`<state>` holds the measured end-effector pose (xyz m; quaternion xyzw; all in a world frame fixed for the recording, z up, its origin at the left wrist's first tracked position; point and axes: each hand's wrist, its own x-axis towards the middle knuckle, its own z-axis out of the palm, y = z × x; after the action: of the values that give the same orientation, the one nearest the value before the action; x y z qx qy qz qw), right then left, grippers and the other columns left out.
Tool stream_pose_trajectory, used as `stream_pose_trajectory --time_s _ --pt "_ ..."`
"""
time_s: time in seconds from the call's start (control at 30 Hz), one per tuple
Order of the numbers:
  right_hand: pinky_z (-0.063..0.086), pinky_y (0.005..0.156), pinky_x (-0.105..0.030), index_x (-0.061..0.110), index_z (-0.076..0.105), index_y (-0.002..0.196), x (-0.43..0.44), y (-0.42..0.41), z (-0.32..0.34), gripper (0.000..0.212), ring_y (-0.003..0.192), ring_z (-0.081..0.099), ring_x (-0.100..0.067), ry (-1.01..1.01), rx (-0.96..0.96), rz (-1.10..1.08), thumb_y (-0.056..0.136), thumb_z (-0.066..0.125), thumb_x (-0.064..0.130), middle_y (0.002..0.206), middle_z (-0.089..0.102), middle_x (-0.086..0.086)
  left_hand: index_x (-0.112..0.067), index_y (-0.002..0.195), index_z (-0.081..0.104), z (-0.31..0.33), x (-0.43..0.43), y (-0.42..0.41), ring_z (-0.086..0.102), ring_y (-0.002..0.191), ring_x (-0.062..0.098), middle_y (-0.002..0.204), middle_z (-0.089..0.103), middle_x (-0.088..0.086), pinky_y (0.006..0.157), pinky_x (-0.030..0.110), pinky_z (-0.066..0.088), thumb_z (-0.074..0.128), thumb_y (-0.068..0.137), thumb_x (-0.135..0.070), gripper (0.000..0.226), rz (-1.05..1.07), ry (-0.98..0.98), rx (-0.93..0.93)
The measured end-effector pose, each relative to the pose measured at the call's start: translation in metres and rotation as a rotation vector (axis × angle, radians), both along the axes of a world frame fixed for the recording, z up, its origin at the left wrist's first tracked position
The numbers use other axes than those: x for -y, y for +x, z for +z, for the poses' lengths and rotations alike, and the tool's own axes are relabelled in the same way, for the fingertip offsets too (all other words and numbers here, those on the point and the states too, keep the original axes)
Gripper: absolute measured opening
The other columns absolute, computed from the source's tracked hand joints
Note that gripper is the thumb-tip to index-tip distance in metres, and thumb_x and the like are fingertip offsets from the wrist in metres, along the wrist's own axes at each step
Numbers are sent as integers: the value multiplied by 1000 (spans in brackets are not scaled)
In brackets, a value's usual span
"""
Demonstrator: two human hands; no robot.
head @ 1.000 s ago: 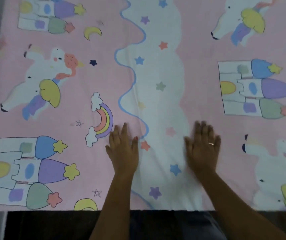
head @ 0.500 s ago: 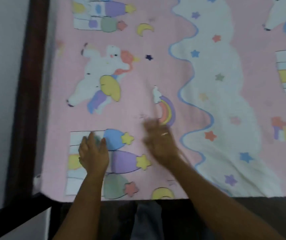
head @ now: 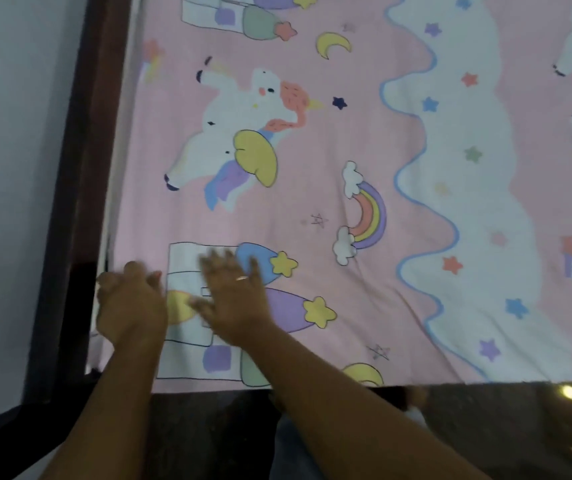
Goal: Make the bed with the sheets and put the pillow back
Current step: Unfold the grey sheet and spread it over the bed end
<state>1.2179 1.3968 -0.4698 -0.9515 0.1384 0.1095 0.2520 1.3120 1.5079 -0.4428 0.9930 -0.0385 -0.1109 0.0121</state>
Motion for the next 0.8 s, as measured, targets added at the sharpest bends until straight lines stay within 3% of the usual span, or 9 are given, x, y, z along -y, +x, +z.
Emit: stream_pose_trajectory --time_s 0.07,0.13,0.2,0.3,0.47,0.67,0.8 --pt "1 116 -44 24 22 151 6 3 7 61 146 11 -18 55 44 186 98 39 47 158 20 3 -8 111 54 -2 -6 2 50 101 47 113 45 32 75 53 47 44 95 -25 26 -68 41 -20" --pt "5 114 -39 23 24 150 29 -1 12 59 145 16 -19 53 104 222 98 43 43 156 25 1 -8 105 56 -4 -10 7 49 98 44 107 49 31 73 51 50 41 92 -22 25 -119 65 -31" --pt "7 113 -38 21 25 150 63 -8 9 58 145 16 -20 66 96 67 98 44 39 156 25 0 -5 98 59 -2 -7 12 46 99 41 106 51 25 74 48 49 45 85 -15 21 -257 158 -41" --pt "7 118 -44 23 15 152 117 -32 6 58 147 8 -20 -52 -14 -237 100 33 41 159 14 1 4 78 65 9 2 12 41 95 36 100 48 20 60 38 39 62 73 0 7 -534 315 -10" --pt "4 117 -42 23 11 153 143 -74 -2 71 147 8 -21 -163 -97 -426 89 2 53 160 10 0 -21 120 55 29 21 12 40 115 14 123 35 0 75 21 46 40 92 -24 32 -738 707 107" --pt "21 111 -49 24 32 148 84 -80 -8 58 140 33 -26 -138 -37 -236 95 25 49 153 33 -3 -17 127 51 30 18 17 46 114 16 124 38 2 77 18 47 39 95 -16 34 -848 941 96" --pt "29 109 -50 24 40 144 62 -81 -10 59 138 36 -24 -106 7 -8 93 27 50 150 38 -2 -13 129 48 31 22 25 47 114 17 126 37 4 75 23 49 39 96 -16 34 -624 805 -70"
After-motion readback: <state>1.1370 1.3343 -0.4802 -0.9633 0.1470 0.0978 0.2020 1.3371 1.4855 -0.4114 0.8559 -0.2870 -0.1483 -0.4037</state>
